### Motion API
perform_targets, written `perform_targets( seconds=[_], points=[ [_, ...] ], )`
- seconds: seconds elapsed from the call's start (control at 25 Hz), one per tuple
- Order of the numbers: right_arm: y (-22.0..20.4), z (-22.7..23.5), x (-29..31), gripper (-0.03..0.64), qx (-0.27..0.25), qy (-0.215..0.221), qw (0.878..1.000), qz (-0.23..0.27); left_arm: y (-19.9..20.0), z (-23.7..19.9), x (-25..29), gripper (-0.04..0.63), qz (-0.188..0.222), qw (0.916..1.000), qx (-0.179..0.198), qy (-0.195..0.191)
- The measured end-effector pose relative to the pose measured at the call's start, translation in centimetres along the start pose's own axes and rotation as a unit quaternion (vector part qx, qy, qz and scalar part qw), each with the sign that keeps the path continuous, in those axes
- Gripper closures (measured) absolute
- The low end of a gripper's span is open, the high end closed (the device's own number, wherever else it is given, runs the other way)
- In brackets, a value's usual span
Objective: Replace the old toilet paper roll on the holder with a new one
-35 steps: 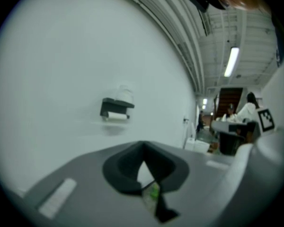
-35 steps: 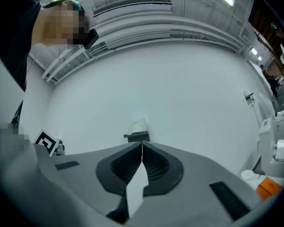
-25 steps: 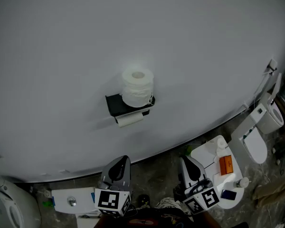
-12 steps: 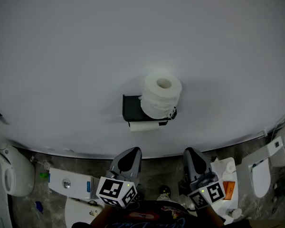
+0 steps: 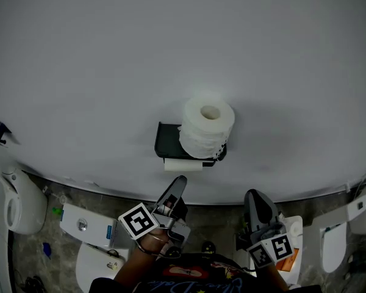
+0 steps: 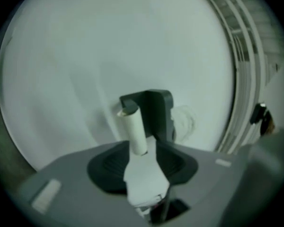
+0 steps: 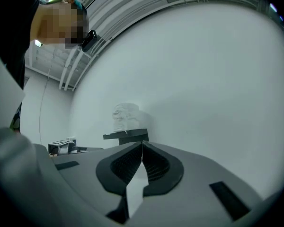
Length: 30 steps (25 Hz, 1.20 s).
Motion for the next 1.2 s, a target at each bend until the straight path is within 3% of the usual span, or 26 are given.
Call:
perform_targets(
  seconds=[0.08,0.28,0.4,0.48,0.56,0.64,0.76,1.2],
  points=[
    [-0.1,0.5,-0.1,0.603,-0.001,-0.007,1.0,-0.002,0.3,-0.5,0.6,0.427,0.009,0.9992,-0.035,-0.016],
    [-0.5,1.8,-0.5,0.603,0.002,-0.04,0.999,-0.005,1.0,-1.4,2.3,0.347,0.017,0.9972,-0.064,-0.034],
    [-0.9,1.7,-0.8,0.603,0.016,-0.044,0.999,-0.012,1.7,-1.6,3.4,0.336,0.018,0.9944,-0.087,-0.057],
    [-1.0,1.7,-1.2,0.603,0.021,-0.046,0.999,-0.014,1.8,-1.7,3.8,0.337,0.017,0.9916,-0.103,-0.076],
    [-0.8,1.7,-1.6,0.603,0.015,-0.048,0.999,-0.012,1.7,-1.4,4.0,0.41,0.014,0.9886,-0.113,-0.099],
    [-0.5,1.5,-2.0,0.603,0.003,-0.041,0.999,-0.005,1.4,-1.1,4.1,0.416,0.007,0.9873,-0.107,-0.117],
    [-0.4,1.8,-2.8,0.603,-0.004,-0.046,0.999,-0.001,0.3,-1.0,4.8,0.423,-0.016,0.99,-0.083,-0.113],
    [-0.1,5.5,-8.3,0.603,0.0,-0.142,0.99,-0.003,-7.7,-0.3,10.2,0.423,-0.129,0.9828,-0.081,-0.104]
  ],
)
Point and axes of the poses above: the fingertips, and each gripper's own axes: x forward along the fingers, z to its right, y out of its top, the point moved 2 cm from there along -x, backward along the fingers, and after that the axes turned 13 degrees about -x, right-handed, at the moved point
